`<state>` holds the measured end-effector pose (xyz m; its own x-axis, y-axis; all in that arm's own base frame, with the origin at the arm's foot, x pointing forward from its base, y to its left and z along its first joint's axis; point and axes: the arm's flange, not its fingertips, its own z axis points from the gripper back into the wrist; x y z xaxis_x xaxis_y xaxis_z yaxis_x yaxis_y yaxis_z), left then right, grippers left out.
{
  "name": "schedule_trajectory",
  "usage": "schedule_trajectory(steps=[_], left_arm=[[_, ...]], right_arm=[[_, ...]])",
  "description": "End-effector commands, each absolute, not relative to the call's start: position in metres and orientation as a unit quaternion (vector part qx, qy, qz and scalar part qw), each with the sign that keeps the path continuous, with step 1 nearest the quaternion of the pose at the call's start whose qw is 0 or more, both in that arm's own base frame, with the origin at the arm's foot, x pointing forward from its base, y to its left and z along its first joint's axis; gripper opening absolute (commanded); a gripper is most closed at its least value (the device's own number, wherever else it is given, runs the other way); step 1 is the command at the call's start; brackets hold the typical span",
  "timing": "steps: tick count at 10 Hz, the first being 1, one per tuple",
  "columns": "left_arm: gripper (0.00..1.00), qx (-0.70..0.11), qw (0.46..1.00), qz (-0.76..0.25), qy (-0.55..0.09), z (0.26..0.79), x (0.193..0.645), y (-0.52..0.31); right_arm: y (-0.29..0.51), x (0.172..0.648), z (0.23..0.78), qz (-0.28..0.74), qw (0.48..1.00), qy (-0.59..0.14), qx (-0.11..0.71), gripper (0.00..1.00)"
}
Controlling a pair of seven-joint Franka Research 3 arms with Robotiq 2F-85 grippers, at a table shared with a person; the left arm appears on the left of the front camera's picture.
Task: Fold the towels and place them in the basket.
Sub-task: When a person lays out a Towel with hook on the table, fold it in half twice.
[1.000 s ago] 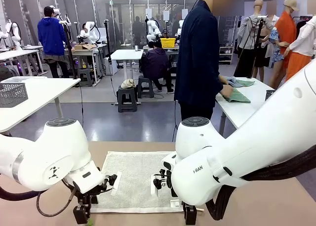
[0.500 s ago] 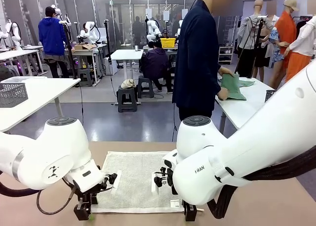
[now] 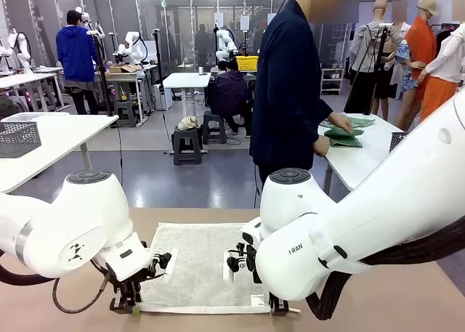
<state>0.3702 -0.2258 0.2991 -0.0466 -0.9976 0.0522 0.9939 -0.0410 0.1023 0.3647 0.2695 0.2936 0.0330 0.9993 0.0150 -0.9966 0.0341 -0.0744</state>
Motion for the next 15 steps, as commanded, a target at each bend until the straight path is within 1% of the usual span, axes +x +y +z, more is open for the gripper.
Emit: schedule_trajectory(steps=[1, 7, 8, 11, 15], left_arm=[[0.00, 0.032, 0.692, -0.719, -0.057, 0.292, 0.364, -0.220], [0.00, 0.035, 0.686, -0.724, -0.062, 0.299, 0.368, -0.219], [0.00, 0.044, 0.685, -0.723, -0.075, 0.306, 0.366, -0.220], [0.00, 0.052, 0.689, -0.717, -0.088, 0.350, 0.365, -0.217], [0.00, 0.068, 0.688, -0.719, -0.072, 0.389, 0.369, -0.218]], right_arm=[[0.269, 0.362, 0.285, 0.685, 0.727, -0.028, -0.038, 0.00], [0.273, 0.363, 0.289, 0.689, 0.723, -0.018, -0.049, 0.00], [0.273, 0.361, 0.293, 0.691, 0.720, -0.035, -0.053, 0.00], [0.265, 0.362, 0.331, 0.684, 0.725, -0.055, -0.062, 0.00], [0.268, 0.367, 0.384, 0.682, 0.722, -0.078, -0.082, 0.00]])
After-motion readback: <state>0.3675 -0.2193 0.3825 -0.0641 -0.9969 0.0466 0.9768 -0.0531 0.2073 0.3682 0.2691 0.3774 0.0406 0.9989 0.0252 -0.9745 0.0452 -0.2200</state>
